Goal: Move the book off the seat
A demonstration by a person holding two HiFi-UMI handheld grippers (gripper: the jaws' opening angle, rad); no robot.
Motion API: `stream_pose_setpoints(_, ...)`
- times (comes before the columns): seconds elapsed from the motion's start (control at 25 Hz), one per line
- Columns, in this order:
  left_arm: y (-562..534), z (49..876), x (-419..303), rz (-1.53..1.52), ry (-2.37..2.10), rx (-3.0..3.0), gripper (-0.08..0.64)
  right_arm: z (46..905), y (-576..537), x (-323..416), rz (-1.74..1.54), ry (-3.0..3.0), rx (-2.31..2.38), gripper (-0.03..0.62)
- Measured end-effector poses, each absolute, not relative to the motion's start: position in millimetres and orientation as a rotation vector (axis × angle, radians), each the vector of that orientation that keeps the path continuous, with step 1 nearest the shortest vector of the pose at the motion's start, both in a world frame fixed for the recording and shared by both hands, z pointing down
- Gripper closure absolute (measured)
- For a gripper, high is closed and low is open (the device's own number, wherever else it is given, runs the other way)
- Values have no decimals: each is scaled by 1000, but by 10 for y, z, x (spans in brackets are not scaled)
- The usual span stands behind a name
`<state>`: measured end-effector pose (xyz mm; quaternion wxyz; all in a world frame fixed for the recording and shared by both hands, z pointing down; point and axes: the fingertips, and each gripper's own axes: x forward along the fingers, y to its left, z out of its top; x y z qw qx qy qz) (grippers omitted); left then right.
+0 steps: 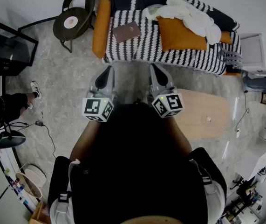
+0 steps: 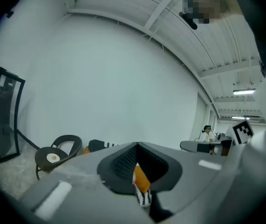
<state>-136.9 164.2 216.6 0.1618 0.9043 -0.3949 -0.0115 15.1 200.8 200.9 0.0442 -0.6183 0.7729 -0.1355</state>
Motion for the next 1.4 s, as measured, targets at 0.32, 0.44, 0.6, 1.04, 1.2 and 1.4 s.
stream_pose_setpoints(0.32, 1594, 2197, -1414, -38, -1123, 2577, 554, 1983, 1923, 157, -388, 2351, -1890, 585)
stream_pose_setpoints(0.44, 1573, 2195, -1447, -42, -1122, 2577, 554, 1982, 1906, 112, -384, 2354, -1887, 586)
stream_pose_setpoints(0.6, 1589, 2207, -1479, -38, -1104, 2579, 554, 2000, 1905, 41, -410, 2351, -1879, 584)
stream_pose_setpoints(1.04, 1589, 2354, -1813, -25, -1039, 2557, 554, 2118, 1924, -298, -453, 2305, -1941, 584)
stream_pose_setpoints(1.2, 1590, 2401, -1848, -21, -1012, 2559, 554, 2190, 1965, -345, -476, 2292, -1974, 584)
stream_pose_setpoints(1.4, 1554, 2476, -1801, -31, -997, 2531, 554, 2250, 1930, -341, -486, 2303, -1987, 584)
